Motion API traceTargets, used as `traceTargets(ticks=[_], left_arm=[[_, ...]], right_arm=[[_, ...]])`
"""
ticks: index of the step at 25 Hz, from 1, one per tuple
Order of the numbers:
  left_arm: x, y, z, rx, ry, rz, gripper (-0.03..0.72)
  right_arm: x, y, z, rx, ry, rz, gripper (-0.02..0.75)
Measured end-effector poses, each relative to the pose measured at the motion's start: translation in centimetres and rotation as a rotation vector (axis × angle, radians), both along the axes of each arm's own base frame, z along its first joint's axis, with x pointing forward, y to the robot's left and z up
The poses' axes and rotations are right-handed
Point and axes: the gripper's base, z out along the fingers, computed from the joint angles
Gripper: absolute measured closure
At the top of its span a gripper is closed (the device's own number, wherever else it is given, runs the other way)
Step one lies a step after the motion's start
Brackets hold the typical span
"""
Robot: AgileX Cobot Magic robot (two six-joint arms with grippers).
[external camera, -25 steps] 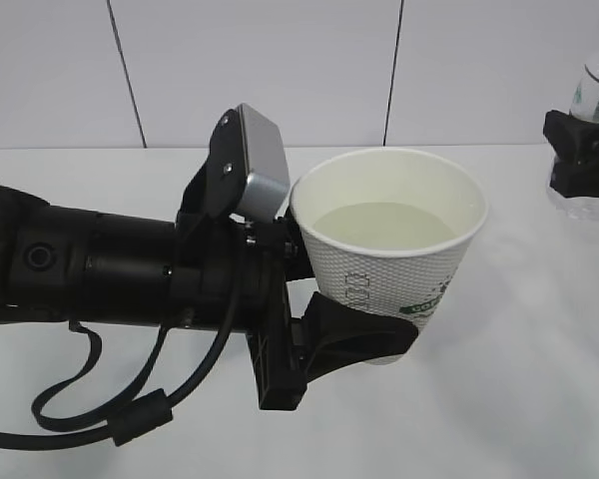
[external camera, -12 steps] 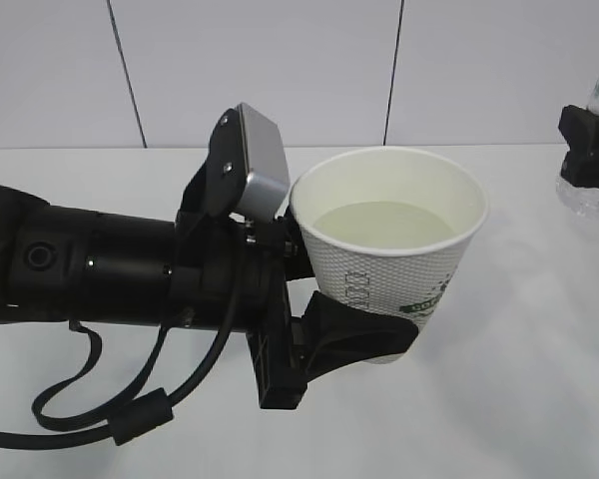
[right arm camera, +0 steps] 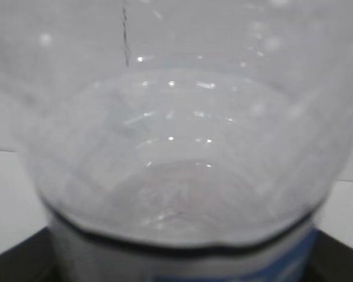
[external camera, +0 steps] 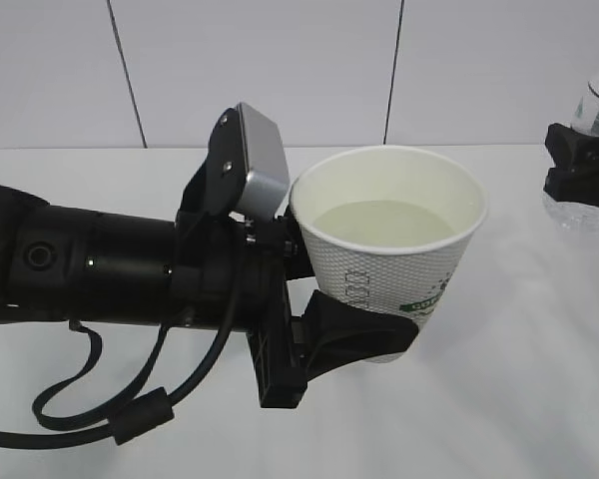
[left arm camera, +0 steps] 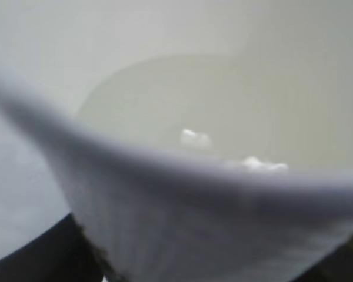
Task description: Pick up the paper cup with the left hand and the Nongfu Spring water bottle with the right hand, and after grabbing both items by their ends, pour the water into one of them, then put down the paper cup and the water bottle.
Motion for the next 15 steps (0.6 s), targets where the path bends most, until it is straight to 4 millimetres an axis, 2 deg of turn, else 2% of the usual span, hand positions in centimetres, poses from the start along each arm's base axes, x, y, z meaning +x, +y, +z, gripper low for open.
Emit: traceTargets(ticks=[5, 15], left_arm=[[0.0, 0.0, 0.0, 0.000, 0.000, 0.000, 0.182], [0.0, 0.0, 0.0, 0.000, 0.001, 0.002, 0.182]], right_arm=[[0.8, 0.0, -1.4, -0.001, -0.030, -0.003, 0.245], [1.5, 0.1, -3.9, -0.008, 0.044, -0.004, 0.245]])
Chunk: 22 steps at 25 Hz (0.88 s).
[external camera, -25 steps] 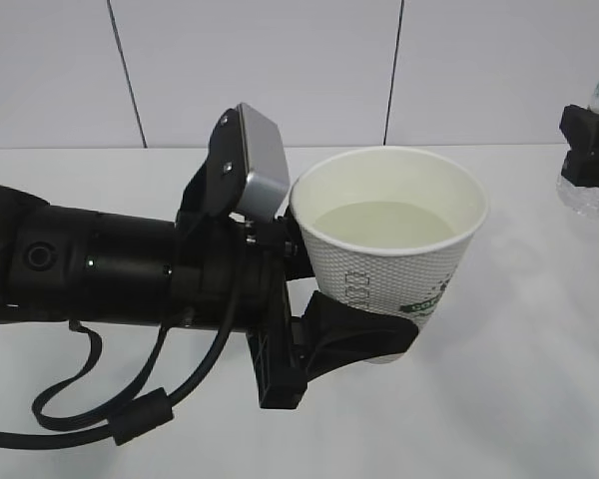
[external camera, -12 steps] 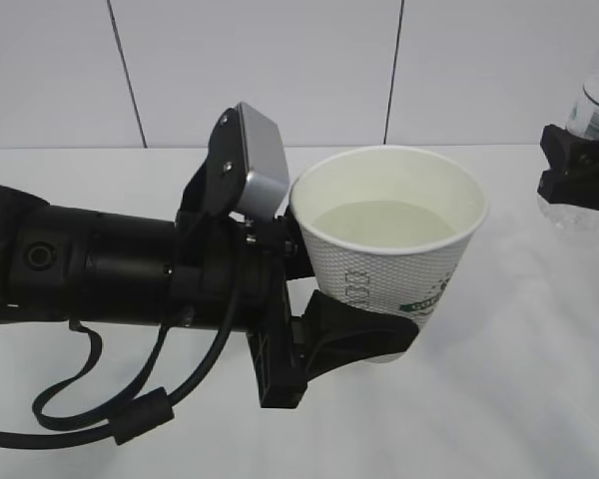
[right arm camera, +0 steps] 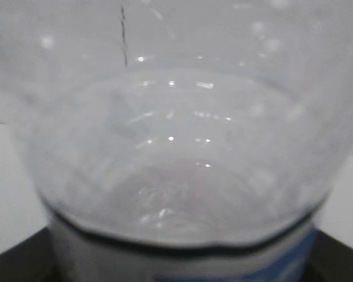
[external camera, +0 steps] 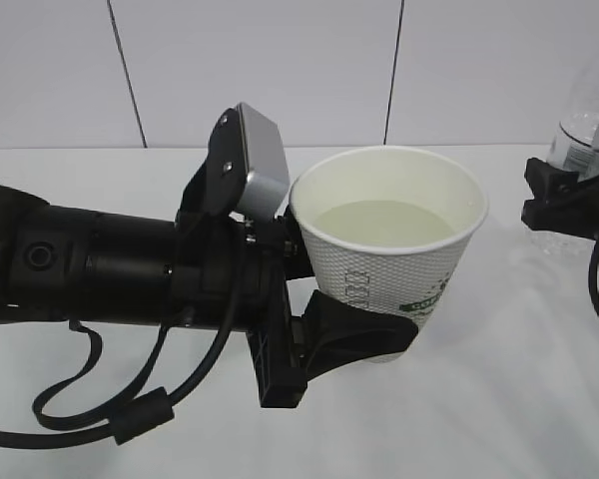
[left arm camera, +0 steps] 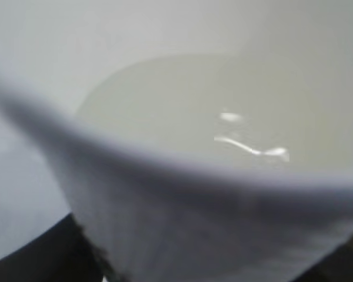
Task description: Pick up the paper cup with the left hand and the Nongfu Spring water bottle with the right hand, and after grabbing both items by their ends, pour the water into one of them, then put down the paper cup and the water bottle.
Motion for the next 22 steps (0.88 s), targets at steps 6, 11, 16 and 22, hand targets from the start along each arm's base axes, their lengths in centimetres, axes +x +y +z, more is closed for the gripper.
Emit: traceTargets(ticks=[6, 11, 16, 22], left_arm=[[0.0, 0.0, 0.0, 0.000, 0.000, 0.000, 0.182], [0.0, 0.0, 0.0, 0.001, 0.000, 0.001, 0.182], [0.0, 0.0, 0.0, 0.003, 0.000, 0.002, 0.182], [0.0, 0.0, 0.0, 0.003, 0.000, 0.002, 0.182]], right_arm=[[1.1, 0.1, -0.2, 0.002, -0.009, -0.003, 0.245], [2.2, 0.2, -0.6, 0.002, -0.011, -0.003, 0.245], [3.3, 0.2, -1.3, 0.002, -0.002, -0.004, 0.245], [4.1, 0.3, -3.0, -0.002, 0.027, -0.005, 0.245]])
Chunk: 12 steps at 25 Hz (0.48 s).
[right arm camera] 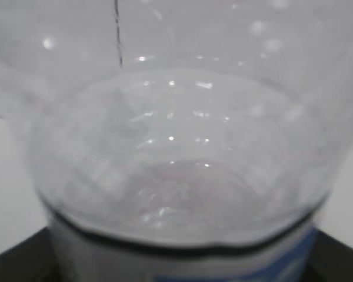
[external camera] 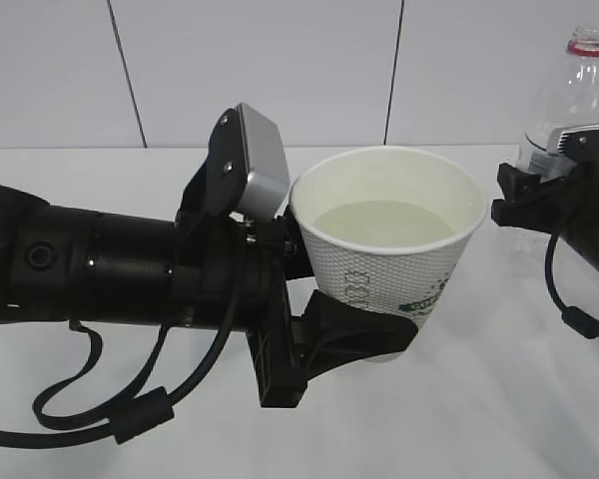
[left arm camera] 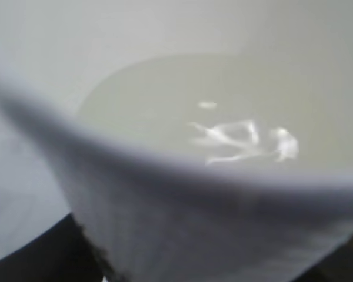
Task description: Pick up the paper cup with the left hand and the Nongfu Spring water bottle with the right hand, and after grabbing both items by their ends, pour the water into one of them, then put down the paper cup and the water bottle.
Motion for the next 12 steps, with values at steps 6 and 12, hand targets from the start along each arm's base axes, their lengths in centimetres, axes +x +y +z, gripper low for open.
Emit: traceTargets(ticks=[6, 12], left_arm=[[0.0, 0.0, 0.0, 0.000, 0.000, 0.000, 0.182], [0.0, 0.0, 0.0, 0.000, 0.000, 0.000, 0.182]], right_arm=[[1.0, 0.1, -1.6, -0.002, 0.024, 0.000, 0.245], [2.1, 0.2, -2.7, -0.003, 0.022, 0.000, 0.245]])
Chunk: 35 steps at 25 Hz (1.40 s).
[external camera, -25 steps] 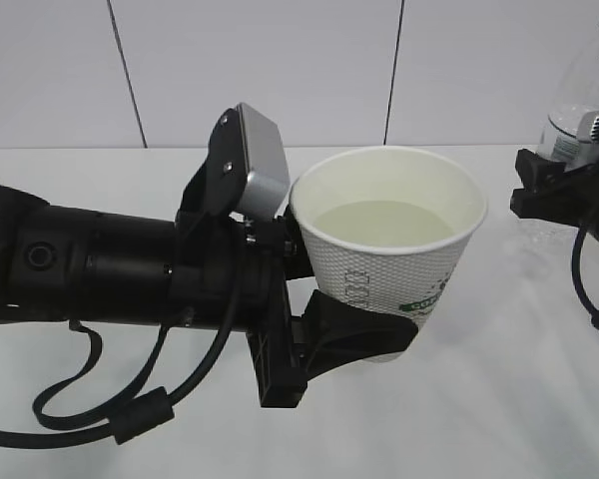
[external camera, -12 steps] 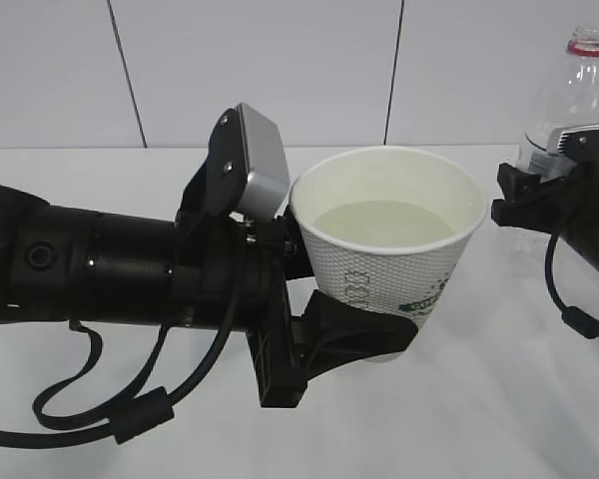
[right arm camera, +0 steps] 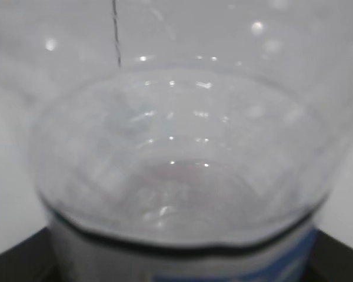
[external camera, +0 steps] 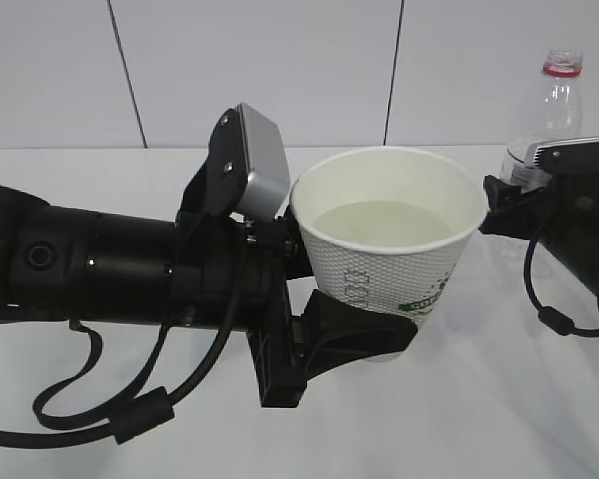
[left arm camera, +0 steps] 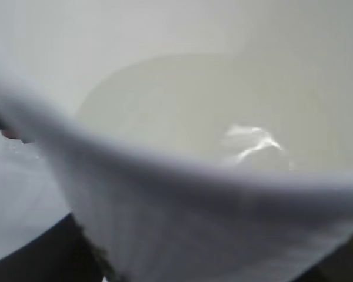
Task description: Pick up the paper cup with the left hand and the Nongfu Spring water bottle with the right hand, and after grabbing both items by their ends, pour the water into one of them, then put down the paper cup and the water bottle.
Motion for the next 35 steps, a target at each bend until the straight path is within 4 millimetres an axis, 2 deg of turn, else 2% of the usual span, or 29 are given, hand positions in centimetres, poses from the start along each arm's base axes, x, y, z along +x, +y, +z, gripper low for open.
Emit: traceTargets(ticks=[20, 31, 35], left_arm=[[0.0, 0.0, 0.0, 0.000, 0.000, 0.000, 0.183], [0.1, 0.0, 0.1, -0.007, 0.006, 0.009, 0.183], [0.1, 0.0, 0.1, -0.013, 0.011, 0.017, 0.183]], right_arm=[[3.6, 0.3, -3.2, 0.000, 0.005, -0.002, 0.245], [3.9, 0.0, -3.9, 0.011, 0.002, -0.036, 0.243], [3.9, 0.0, -3.9, 0.011, 0.000, -0.036, 0.186]])
